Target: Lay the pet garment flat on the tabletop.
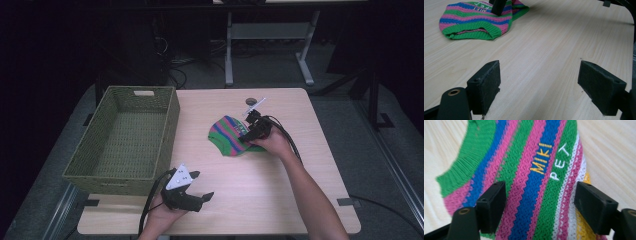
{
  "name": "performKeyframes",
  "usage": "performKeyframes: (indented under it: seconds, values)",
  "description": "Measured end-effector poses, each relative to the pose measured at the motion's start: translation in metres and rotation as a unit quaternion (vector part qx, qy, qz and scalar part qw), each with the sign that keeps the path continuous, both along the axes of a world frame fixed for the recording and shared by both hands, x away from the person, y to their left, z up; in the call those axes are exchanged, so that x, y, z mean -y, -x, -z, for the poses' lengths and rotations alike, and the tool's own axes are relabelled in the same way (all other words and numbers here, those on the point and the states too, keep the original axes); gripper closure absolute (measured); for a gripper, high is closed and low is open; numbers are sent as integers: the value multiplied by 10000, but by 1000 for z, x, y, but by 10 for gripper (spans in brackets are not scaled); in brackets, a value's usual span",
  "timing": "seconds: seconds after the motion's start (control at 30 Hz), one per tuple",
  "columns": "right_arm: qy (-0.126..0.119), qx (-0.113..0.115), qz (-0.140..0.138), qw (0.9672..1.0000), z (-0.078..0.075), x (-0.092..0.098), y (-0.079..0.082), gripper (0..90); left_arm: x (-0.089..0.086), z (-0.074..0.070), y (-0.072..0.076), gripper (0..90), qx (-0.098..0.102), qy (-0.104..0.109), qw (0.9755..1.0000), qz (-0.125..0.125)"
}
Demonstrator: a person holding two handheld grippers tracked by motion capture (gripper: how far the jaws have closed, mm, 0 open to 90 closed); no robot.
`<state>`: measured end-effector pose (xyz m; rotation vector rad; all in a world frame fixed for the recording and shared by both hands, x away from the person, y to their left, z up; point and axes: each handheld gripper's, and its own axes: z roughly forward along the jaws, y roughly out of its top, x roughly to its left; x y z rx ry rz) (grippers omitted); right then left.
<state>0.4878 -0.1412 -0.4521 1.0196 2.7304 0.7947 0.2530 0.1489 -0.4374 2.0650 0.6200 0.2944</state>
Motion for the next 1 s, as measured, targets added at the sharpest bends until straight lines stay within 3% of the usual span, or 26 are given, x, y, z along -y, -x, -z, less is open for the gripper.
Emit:
performKeyframes:
  seconds: [0.33,0.5,0.7,0.77,1.0]
  values:
    - [333,204,-28,9992,-3,-7,3,603,2,0,1,185,6,-56,10000,17]
    - [277,170,-15,9995,-3,-6,3,730,1,0,1,190,14,-16,10000,4]
    - [291,188,-44,9994,-8,-6,5,772,0,0,1,192,19,-9,10000,3]
    - [174,130,-8,9998,-13,-5,7,774,0,-1,1,192,29,-24,10000,2]
    - [-213,246,-44,9995,-36,0,15,782,0,0,0,192,7,-1,10000,-18]
